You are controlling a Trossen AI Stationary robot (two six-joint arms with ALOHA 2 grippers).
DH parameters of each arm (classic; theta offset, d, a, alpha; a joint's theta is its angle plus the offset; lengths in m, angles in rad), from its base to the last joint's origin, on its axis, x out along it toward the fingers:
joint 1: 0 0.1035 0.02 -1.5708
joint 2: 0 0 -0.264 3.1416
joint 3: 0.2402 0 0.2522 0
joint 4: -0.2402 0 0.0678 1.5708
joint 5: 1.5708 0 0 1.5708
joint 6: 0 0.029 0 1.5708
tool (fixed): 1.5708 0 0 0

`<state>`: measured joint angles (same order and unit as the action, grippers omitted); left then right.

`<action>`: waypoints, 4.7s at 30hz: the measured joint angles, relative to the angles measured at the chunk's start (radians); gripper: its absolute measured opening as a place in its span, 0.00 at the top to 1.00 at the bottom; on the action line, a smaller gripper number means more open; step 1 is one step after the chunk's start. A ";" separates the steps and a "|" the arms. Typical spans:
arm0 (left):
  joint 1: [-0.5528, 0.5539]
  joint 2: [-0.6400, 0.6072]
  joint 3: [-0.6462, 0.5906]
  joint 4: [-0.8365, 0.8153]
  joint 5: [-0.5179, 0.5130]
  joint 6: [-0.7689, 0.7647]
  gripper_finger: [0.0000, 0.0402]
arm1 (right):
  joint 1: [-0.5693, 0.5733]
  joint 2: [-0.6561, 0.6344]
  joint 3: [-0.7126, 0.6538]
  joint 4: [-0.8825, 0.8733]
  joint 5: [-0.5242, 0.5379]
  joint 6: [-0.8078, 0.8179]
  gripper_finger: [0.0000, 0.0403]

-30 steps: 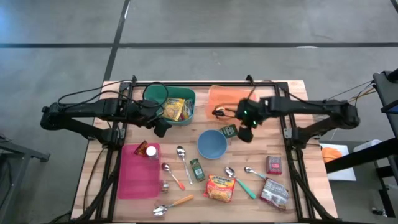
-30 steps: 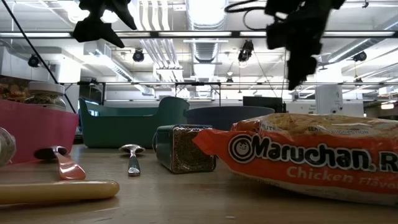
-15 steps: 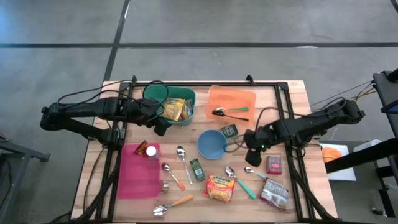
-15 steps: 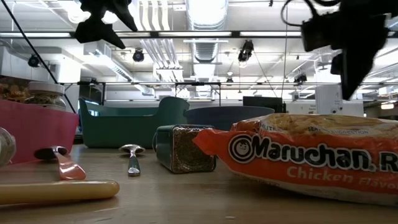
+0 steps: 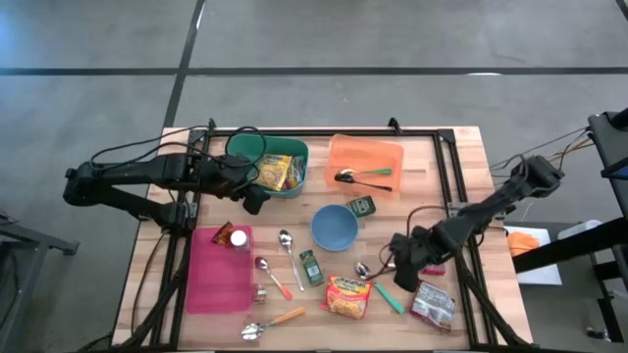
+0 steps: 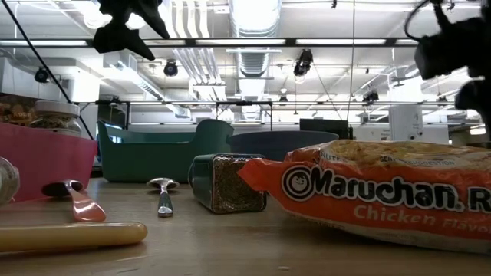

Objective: Pick & Place Food Item
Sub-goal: Put the light blue spoon into the orange bin

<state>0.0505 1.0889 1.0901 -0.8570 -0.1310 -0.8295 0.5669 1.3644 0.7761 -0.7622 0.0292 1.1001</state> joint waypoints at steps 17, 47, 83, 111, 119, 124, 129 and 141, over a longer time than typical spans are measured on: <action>0.002 0.000 0.000 0.000 0.000 0.003 0.38 | 0.077 0.224 0.005 0.060 -0.029 0.003 0.53; 0.002 0.000 0.000 0.000 0.004 0.012 0.38 | -0.167 -0.084 0.001 0.013 0.229 -0.131 0.95; 0.003 0.000 0.000 -0.021 0.057 -0.015 0.38 | -1.075 0.290 0.569 -0.052 -0.048 -1.301 0.96; 0.003 0.000 0.000 -0.041 0.072 -0.013 0.38 | -1.098 0.504 0.529 -0.004 -0.091 -1.362 0.96; 0.004 0.000 0.000 -0.041 0.072 -0.013 0.38 | -1.097 0.524 0.527 0.014 -0.120 -1.356 0.96; 0.004 0.000 0.000 -0.044 0.072 -0.013 0.38 | -1.098 0.537 0.527 0.014 -0.135 -1.355 0.96; 0.004 0.000 0.000 -0.046 0.072 -0.013 0.38 | -1.097 0.570 0.525 0.010 -0.141 -1.348 0.96; 0.004 0.000 0.000 -0.048 0.072 -0.014 0.38 | -1.097 0.589 0.526 0.010 -0.143 -1.321 0.96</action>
<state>0.0544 1.0890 1.0901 -0.9051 -0.0589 -0.8433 -0.5304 1.9535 1.3018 -0.7525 -0.1138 -0.2208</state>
